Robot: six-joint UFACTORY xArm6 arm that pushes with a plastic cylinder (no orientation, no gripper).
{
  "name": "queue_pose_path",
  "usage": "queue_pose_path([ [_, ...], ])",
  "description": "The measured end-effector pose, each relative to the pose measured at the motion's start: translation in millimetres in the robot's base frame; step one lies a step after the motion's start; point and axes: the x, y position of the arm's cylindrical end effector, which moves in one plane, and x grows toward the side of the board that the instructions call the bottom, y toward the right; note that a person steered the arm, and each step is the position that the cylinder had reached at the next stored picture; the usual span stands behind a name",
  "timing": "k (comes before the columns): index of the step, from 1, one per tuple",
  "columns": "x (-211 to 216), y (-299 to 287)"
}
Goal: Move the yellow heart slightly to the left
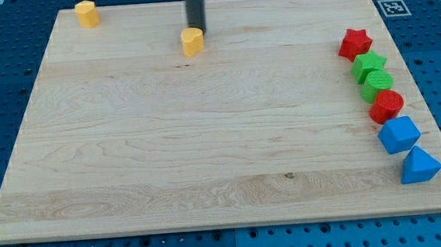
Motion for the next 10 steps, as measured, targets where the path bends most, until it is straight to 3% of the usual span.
queue_pose_path([
  [1,0,5],
  [2,5,47],
  [3,39,46],
  [6,49,-44],
  [9,40,2],
  [10,31,-41],
])
